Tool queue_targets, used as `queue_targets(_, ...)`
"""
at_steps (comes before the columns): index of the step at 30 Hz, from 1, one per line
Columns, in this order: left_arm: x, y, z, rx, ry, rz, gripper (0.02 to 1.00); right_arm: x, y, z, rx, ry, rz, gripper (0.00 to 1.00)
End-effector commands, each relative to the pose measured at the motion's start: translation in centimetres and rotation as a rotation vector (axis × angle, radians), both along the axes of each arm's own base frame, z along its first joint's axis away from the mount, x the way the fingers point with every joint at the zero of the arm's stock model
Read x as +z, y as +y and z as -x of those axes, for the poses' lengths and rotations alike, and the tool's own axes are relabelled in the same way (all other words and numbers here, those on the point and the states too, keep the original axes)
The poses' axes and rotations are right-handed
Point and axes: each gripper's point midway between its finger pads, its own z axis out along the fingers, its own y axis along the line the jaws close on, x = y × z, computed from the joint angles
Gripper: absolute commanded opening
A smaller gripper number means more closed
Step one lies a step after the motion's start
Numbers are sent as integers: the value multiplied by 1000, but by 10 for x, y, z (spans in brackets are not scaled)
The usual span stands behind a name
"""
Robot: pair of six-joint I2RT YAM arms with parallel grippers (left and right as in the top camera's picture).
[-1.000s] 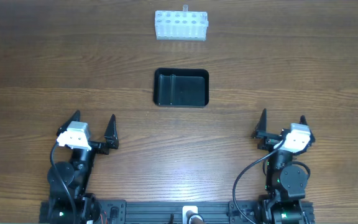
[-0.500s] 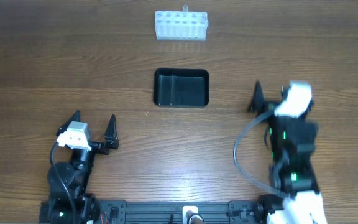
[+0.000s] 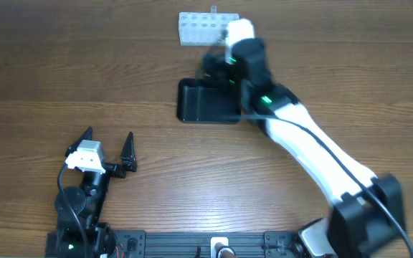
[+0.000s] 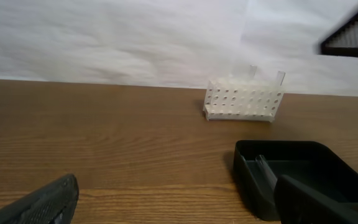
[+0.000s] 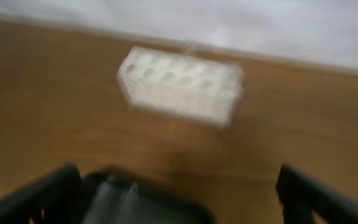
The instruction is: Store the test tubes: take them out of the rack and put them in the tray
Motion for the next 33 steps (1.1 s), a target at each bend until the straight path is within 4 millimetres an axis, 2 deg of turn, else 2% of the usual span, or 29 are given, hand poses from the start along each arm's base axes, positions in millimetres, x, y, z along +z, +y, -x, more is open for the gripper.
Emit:
queue_targets(1, -1, -1, 0, -8, 1, 11, 1000, -6, 22, -39, -134, 45, -21, 993)
queue_targets(9, -1, -1, 0, -8, 1, 11, 998, -30, 42, -102, -240, 44, -14, 993)
queue_targets(16, -1, -1, 0, -8, 1, 11, 1000, -49, 46, -138, -274, 27, -12, 991)
queue_targets(24, -1, -1, 0, -8, 1, 11, 1000, -66, 25, -161, -306, 2, 32, 993)
queue_targets(33, -1, -1, 0, -8, 1, 11, 1000, -65, 26, -169, -284, -33, 38, 985)
